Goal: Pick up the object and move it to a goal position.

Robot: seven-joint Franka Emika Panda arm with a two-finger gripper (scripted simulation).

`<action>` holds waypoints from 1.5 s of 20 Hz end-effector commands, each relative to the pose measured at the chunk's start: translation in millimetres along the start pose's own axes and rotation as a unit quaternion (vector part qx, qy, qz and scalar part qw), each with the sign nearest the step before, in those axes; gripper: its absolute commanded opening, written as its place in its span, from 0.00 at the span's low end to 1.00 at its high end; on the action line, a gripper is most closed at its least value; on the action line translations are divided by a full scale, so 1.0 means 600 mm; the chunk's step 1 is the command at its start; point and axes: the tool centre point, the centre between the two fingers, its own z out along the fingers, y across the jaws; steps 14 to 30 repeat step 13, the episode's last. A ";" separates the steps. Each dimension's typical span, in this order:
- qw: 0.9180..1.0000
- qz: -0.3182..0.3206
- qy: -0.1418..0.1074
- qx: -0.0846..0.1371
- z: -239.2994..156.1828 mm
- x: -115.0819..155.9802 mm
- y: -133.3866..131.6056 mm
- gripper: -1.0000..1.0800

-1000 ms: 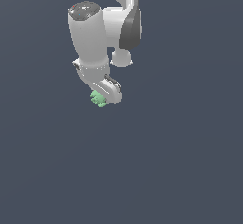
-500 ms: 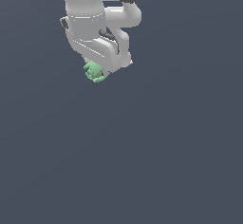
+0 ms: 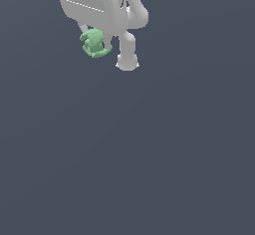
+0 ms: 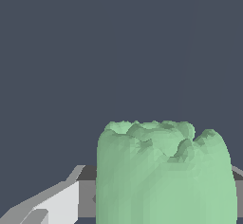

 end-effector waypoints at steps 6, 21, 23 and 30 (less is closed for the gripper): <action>1.000 0.000 -0.001 0.000 -0.061 -0.004 0.004 0.00; 1.000 -0.001 -0.001 0.000 -0.073 -0.003 0.004 0.00; 1.000 -0.001 -0.001 0.000 -0.073 -0.003 0.004 0.00; 1.000 -0.001 -0.001 0.000 -0.073 -0.003 0.004 0.00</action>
